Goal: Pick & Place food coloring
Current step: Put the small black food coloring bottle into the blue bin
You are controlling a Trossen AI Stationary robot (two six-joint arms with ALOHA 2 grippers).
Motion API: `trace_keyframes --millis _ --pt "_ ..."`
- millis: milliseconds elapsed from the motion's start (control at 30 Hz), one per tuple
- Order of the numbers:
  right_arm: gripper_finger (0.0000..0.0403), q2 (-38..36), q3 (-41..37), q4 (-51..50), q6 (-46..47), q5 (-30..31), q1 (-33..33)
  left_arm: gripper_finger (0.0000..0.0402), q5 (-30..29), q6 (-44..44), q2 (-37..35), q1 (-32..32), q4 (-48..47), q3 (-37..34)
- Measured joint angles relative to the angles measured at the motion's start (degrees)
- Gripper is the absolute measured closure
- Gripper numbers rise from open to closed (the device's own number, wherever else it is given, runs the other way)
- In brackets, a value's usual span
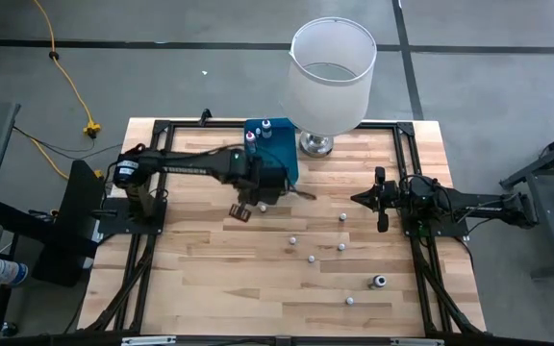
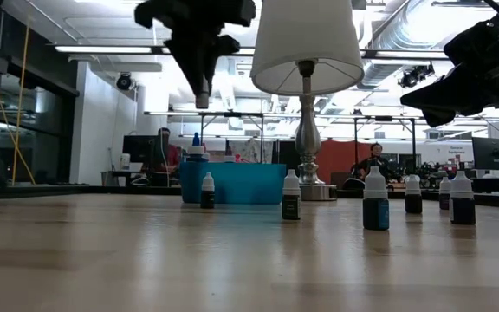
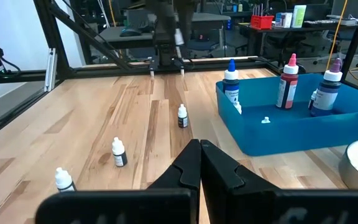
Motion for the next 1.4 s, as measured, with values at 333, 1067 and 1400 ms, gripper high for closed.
trace_keyframes --millis 333,1067,1400 --pt "0.0402 0.05 0.02 0.00 0.02 0.00 0.00 0.0350 5.68 15.91 3.06 4.67 7.95 -0.05" --pt "0.0402 1.11 0.02 -0.33 0.02 0.05 0.00 0.0350 -1.33 -10.30 10.32 10.60 18.57 0.05" --pt "0.0402 1.14 0.01 -0.33 0.01 0.04 -0.02 0.0350 -2.40 -28.49 12.36 13.71 20.30 -0.09"
